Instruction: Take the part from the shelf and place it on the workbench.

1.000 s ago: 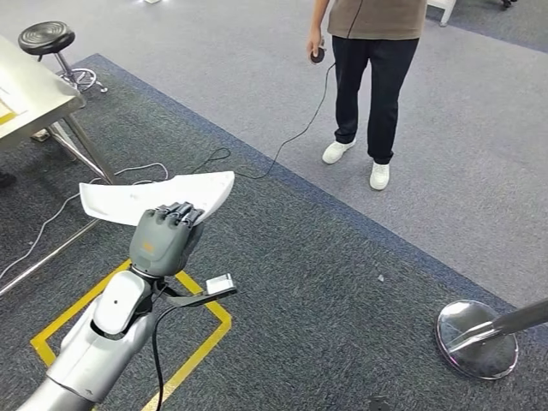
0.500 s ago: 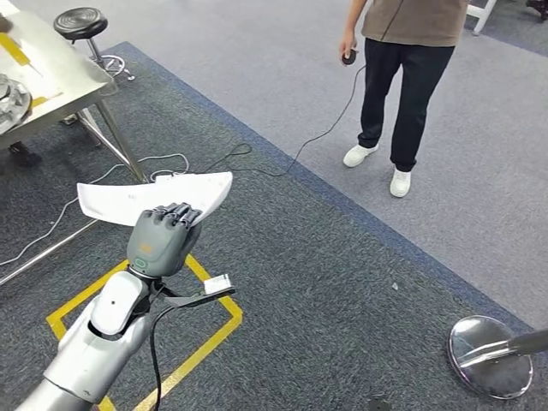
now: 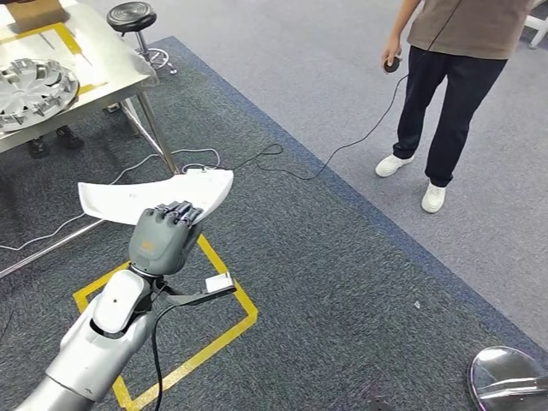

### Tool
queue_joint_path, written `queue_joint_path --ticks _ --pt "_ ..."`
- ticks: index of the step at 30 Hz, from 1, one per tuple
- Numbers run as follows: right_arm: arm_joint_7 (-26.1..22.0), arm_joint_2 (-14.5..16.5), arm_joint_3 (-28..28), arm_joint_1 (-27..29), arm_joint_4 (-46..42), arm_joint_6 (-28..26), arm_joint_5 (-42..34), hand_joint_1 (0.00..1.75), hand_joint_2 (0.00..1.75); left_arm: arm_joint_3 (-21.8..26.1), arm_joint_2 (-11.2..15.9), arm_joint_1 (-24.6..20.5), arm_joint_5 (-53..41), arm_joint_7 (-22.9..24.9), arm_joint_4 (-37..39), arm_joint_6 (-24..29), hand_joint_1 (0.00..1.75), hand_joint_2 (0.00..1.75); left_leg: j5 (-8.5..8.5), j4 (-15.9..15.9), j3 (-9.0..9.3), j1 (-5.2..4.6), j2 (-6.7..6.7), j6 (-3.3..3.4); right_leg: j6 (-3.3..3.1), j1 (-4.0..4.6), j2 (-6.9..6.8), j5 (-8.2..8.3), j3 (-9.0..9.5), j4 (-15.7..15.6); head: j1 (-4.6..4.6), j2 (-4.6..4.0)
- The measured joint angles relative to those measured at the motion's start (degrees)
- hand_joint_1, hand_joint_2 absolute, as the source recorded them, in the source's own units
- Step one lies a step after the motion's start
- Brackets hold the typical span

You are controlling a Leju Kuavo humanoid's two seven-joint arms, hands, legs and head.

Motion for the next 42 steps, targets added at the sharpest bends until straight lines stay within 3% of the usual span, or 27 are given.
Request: queue_joint_path --ticks 2,5,7,8,9,11,12,14,16,17,19,21,22,23,24,25,27,29,31,32,34,36,37,38,39,41,42 --pt "0.0 0.0 0.0 -0.1 0.0 0.0 0.0 0.00 1.75 0.0 0.1 -0.1 0.0 -0.1 0.0 -0.1 1.75 1.75 -1.11 1.3 -0.67 -0.04 1.34 -0.55 -0.75 -0.09 -0.66 0.25 0.03 -0.2 -0.16 0.00" --pt "-0.1 0.0 0.0 0.0 0.0 0.0 0.0 0.00 1.75 -0.1 0.0 -0.4 0.0 -0.2 0.0 -0.4 1.75 1.75 -5.96 10.4 -4.96 -0.12 3.60 -1.00 -1.31 -0.06 -1.86 0.29 0.01 -0.4 -0.47 0.00" --pt "-0.1 0.0 0.0 0.1 0.0 0.0 0.0 0.00 1.75 -0.1 0.0 -0.4 0.0 -0.2 0.1 -0.5 1.75 1.75 -7.17 15.2 -7.27 -0.11 3.72 -1.06 -1.35 -0.01 -2.73 0.25 -0.01 -0.4 -0.48 0.00" --pt "-0.1 0.0 0.0 0.1 0.0 0.0 0.0 0.00 1.75 -0.1 0.0 -0.3 0.0 -0.2 0.2 -0.6 1.75 1.75 -6.29 14.8 -7.10 -0.11 3.78 -1.02 -1.34 0.00 -3.15 0.23 0.00 -0.4 -0.48 0.00" --pt "-0.1 0.0 0.0 0.1 0.0 0.0 0.0 0.00 1.75 -0.1 0.0 -0.4 0.0 -0.2 0.2 -0.6 1.75 1.75 -4.56 12.4 -5.80 -0.13 4.05 -0.93 -1.29 0.00 -3.54 0.21 0.04 -0.4 -0.47 0.00" --pt "-0.1 0.0 0.0 0.0 0.0 0.0 0.0 0.00 1.75 -0.1 0.0 -0.5 0.0 -0.2 0.2 -0.6 1.75 1.75 -1.28 5.1 -1.90 -0.33 5.75 -0.65 -1.00 0.18 -4.22 0.08 0.13 -0.3 -0.52 0.00" --pt "-0.1 0.0 0.0 0.0 0.0 0.0 0.0 0.00 1.75 -0.2 0.0 -0.6 0.0 -0.2 0.2 -0.6 1.75 1.75 -0.53 2.4 -0.52 -0.45 6.54 -0.36 -0.73 0.35 -4.51 0.02 0.10 -0.2 -0.51 0.00" --pt "-0.1 0.0 0.0 0.0 0.0 0.0 0.0 0.00 1.75 -0.2 -0.1 -0.9 0.0 -0.2 0.2 -0.6 1.75 1.75 -0.54 0.3 0.22 -0.73 6.96 0.26 -0.11 0.64 -5.19 -0.04 0.08 -0.2 -0.52 0.00" --pt "-0.1 0.0 0.0 0.0 0.0 0.0 0.0 0.00 1.75 -0.2 -0.1 -0.9 0.0 -0.3 0.2 -0.7 1.75 1.75 -0.37 0.1 0.08 -0.65 6.06 1.00 0.47 0.54 -5.79 -0.20 0.14 -0.3 -0.51 0.00" --pt "-0.1 0.0 0.0 0.0 0.0 0.0 0.0 0.00 1.75 -0.2 -0.1 -0.9 0.0 -0.3 0.2 -0.7 1.75 1.75 -0.27 0.0 0.11 -0.54 5.63 1.31 0.80 0.45 -5.37 -0.81 -0.14 0.5 -0.44 0.00" --pt "-0.1 0.0 0.0 0.0 0.0 0.0 0.0 0.00 1.75 -0.2 -0.2 -0.9 0.0 -0.3 0.2 -0.7 1.75 1.75 -0.10 -0.1 0.15 -0.28 4.84 1.83 1.34 0.32 -3.75 -3.61 -2.40 5.5 -0.16 0.00" --pt "-0.1 0.0 0.0 0.0 0.0 0.0 0.0 0.00 1.75 -0.2 -0.3 -0.9 0.0 -0.3 0.2 -0.7 1.75 1.75 -0.09 0.0 0.11 -0.25 3.92 2.10 1.56 0.31 -2.62 -6.77 -6.12 13.1 0.02 0.00" --pt "-0.1 0.0 0.0 0.1 0.0 0.0 0.0 0.00 1.75 -0.3 -0.4 -0.9 0.0 -0.3 0.2 -0.8 1.75 1.75 -0.10 0.0 0.11 -0.26 3.42 2.13 1.55 0.32 -2.43 -7.09 -7.27 15.1 0.02 0.00" --pt "-0.1 0.0 0.0 0.1 0.0 0.0 0.0 0.00 1.75 -0.3 -0.4 -0.9 0.0 -0.3 0.2 -0.8 1.75 1.75 -0.11 0.0 0.13 -0.27 2.90 2.13 1.48 0.31 -2.30 -6.35 -7.44 15.1 0.02 0.00" --pt "0.0 0.0 0.0 0.1 0.0 0.0 0.0 0.00 1.75 -0.3 -0.4 -0.9 0.0 -0.3 0.2 -0.8 1.75 1.75 -0.11 0.0 0.18 -0.26 2.36 2.10 1.37 0.28 -2.13 -4.64 -6.47 12.8 0.02 0.00" --pt "0.0 0.0 0.0 0.1 0.0 0.0 0.0 0.00 1.75 -0.4 -0.4 -0.9 0.0 -0.3 0.2 -0.8 1.75 1.75 -0.13 0.0 0.25 -0.23 1.85 2.00 1.27 0.21 -1.69 -2.52 -4.66 9.0 0.02 0.00" --pt "0.0 0.0 0.0 0.1 0.0 0.0 0.0 0.00 1.75 -0.4 -0.4 -0.9 0.0 -0.3 0.2 -0.8 1.75 1.75 -0.16 0.2 0.14 -0.33 0.92 1.50 0.99 -0.04 -0.13 -0.09 -1.27 2.1 -0.02 0.00" --pt "0.0 0.0 0.0 0.0 0.0 0.0 0.0 0.00 1.75 -0.4 -0.4 -0.9 0.0 -0.3 0.2 -0.8 1.75 1.75 0.02 0.2 -0.12 -0.34 0.23 0.81 0.49 -0.03 0.64 0.10 -0.17 -0.1 -0.05 0.00" --pt "0.0 0.0 0.0 0.0 0.0 0.0 0.0 0.00 1.75 -0.4 -0.3 -0.9 0.0 -0.3 0.2 -0.8 1.75 1.75 0.14 0.0 -0.26 -0.15 0.02 0.18 -0.24 0.02 -0.03 0.36 -0.17 -0.2 -0.04 0.00" --pt "0.0 0.0 0.0 0.0 0.0 0.0 0.0 0.00 1.75 -0.4 -0.2 -0.8 0.0 -0.3 0.2 -0.8 1.75 1.75 -0.38 0.6 -0.57 -0.15 0.65 -0.13 -0.62 -0.03 -0.39 0.46 -0.15 -0.3 -0.18 0.00" --pt "0.0 0.1 0.0 -0.1 0.0 0.0 0.0 0.00 1.75 -0.5 -0.2 -0.9 0.0 -0.3 0.2 -0.8 1.75 1.75 -3.17 5.0 -2.62 -0.21 2.58 -0.60 -1.16 -0.15 -1.17 0.57 -0.11 -0.5 -0.50 0.00" --pt "0.0 0.1 0.0 0.0 0.0 0.0 0.0 0.00 1.75 -0.5 -0.2 -1.0 0.0 -0.3 0.2 -0.8 1.75 1.75 -6.63 12.5 -6.23 -0.21 3.60 -0.91 -1.37 -0.09 -2.03 0.51 -0.13 -0.5 -0.70 0.00" --pt "0.0 0.1 0.0 0.1 0.0 0.0 0.0 0.00 1.75 -0.5 -0.2 -0.9 0.0 -0.3 0.3 -0.8 1.75 1.75 -7.37 15.2 -7.57 -0.21 3.70 -0.99 -1.39 -0.08 -2.47 0.49 -0.13 -0.5 -0.70 0.00" --pt "0.0 0.1 0.0 0.2 0.0 0.0 0.0 0.00 1.75 -0.5 -0.2 -0.8 0.0 -0.3 0.3 -0.8 1.75 1.75 -6.96 16.0 -7.96 -0.20 3.76 -1.02 -1.39 -0.07 -2.92 0.47 -0.12 -0.5 -0.72 0.00" --pt "0.0 0.1 0.0 0.2 0.0 0.0 0.0 0.00 1.75 -0.5 -0.2 -0.8 0.0 -0.3 0.3 -0.8 1.75 1.75 -5.61 14.5 -7.27 -0.20 3.88 -1.00 -1.35 -0.07 -3.33 0.43 -0.08 -0.5 -0.71 0.00" --pt "0.0 0.1 0.0 0.1 0.0 0.0 0.0 0.00 1.75 -0.5 -0.2 -0.8 0.0 -0.3 0.3 -0.8 1.75 1.75 -1.86 7.3 -3.51 -0.25 5.37 -0.85 -1.10 0.03 -4.08 0.29 0.09 -0.5 -0.75 0.00" --pt "0.0 0.1 0.0 0.1 0.0 0.0 0.0 0.00 1.75 -0.5 -0.2 -0.9 0.0 -0.3 0.3 -0.8 1.75 1.75 -0.77 3.9 -1.76 -0.34 6.21 -0.60 -0.86 0.21 -4.37 0.16 0.10 -0.4 -0.80 0.00"
